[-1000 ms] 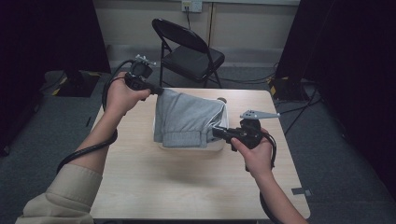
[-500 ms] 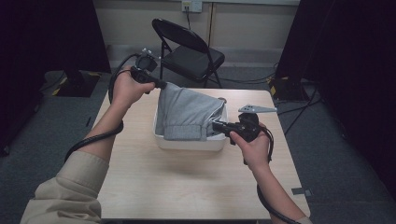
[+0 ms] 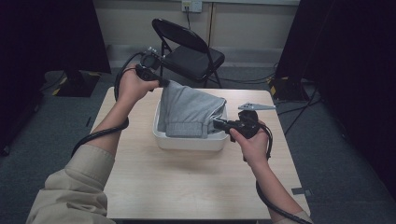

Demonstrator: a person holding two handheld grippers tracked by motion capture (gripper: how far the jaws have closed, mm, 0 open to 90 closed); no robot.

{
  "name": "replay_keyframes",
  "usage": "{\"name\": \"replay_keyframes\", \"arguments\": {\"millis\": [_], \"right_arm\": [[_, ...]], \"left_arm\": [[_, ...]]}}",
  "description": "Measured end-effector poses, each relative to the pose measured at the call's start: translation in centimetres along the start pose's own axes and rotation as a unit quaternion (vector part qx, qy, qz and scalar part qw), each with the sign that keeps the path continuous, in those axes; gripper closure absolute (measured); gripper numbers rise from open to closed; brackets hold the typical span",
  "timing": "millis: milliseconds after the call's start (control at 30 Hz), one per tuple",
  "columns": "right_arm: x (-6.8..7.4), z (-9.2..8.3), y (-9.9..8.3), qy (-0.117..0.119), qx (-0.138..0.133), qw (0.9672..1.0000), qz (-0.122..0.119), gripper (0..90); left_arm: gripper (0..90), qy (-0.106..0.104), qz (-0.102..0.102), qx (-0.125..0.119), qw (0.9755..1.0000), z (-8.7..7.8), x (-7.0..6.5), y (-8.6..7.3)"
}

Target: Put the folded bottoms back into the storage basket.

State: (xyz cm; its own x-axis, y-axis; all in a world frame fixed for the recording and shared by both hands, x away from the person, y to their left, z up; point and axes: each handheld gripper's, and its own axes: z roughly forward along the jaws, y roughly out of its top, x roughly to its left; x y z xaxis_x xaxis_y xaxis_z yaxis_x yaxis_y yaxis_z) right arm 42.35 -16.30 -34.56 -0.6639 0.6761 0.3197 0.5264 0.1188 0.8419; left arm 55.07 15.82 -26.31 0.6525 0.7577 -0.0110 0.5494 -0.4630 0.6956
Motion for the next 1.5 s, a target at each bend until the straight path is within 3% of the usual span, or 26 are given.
{"name": "replay_keyframes", "arguments": {"millis": [433,1133,1500], "right_arm": [[-0.5,1.1,0.1,-0.009,0.004,1.0000,0.001,82.4],[-3.0,2.8,-1.4,-0.030,0.023,0.9992,0.016,82.4],[-3.5,3.7,-1.9,-0.036,0.033,0.9987,0.013,82.3]], "left_arm": [[85.2,0.011,-0.005,0.002,0.9999,1.0,0.7,-0.2],[85.2,0.018,-0.014,0.021,0.9995,5.0,1.1,-1.2],[85.1,0.020,-0.017,0.025,0.9993,6.0,1.3,-1.7]]}}
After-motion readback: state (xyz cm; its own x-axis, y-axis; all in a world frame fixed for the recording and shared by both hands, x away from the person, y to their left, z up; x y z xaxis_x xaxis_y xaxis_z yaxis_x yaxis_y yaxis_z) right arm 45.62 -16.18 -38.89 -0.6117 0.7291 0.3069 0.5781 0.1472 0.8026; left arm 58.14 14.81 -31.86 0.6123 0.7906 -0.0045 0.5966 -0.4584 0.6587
